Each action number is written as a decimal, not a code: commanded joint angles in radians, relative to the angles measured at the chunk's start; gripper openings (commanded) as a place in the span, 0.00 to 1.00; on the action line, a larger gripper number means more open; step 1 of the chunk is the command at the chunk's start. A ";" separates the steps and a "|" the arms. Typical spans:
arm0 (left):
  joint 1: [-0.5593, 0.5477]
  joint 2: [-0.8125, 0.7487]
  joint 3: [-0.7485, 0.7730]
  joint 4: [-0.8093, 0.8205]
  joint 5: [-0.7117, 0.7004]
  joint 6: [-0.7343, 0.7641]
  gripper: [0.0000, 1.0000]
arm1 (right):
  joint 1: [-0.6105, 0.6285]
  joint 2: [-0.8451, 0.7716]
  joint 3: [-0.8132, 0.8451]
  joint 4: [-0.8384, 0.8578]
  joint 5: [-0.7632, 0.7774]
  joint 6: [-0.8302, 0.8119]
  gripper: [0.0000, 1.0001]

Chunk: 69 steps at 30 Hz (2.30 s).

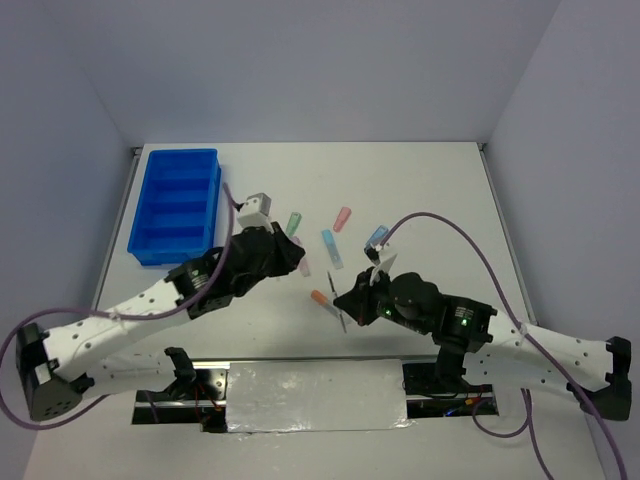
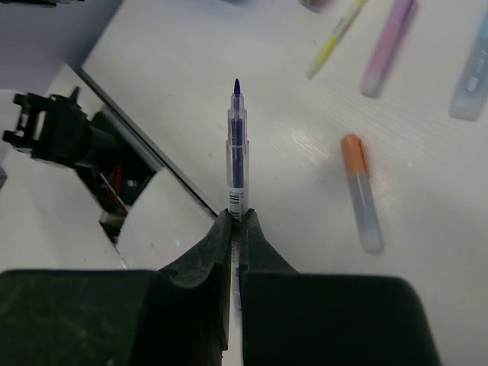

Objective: Sort the stationery into containers
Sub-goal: Close the pen cap on the pen.

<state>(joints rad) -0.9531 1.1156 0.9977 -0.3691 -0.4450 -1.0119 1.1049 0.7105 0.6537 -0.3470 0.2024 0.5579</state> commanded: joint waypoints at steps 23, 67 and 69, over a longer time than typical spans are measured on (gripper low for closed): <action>-0.001 -0.370 -0.294 0.674 0.330 0.248 0.00 | 0.323 0.126 0.049 0.398 0.328 0.051 0.00; -0.003 -0.393 -0.363 0.730 0.332 0.236 0.00 | 0.326 0.144 0.107 0.332 0.373 0.019 0.00; -0.003 -0.401 -0.361 0.717 0.315 0.236 0.00 | 0.328 0.155 0.107 0.338 0.361 0.020 0.00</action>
<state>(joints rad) -0.9535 0.7349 0.6338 0.2955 -0.1257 -0.7841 1.4250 0.8505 0.7136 -0.0273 0.5652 0.5854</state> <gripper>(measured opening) 0.215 0.038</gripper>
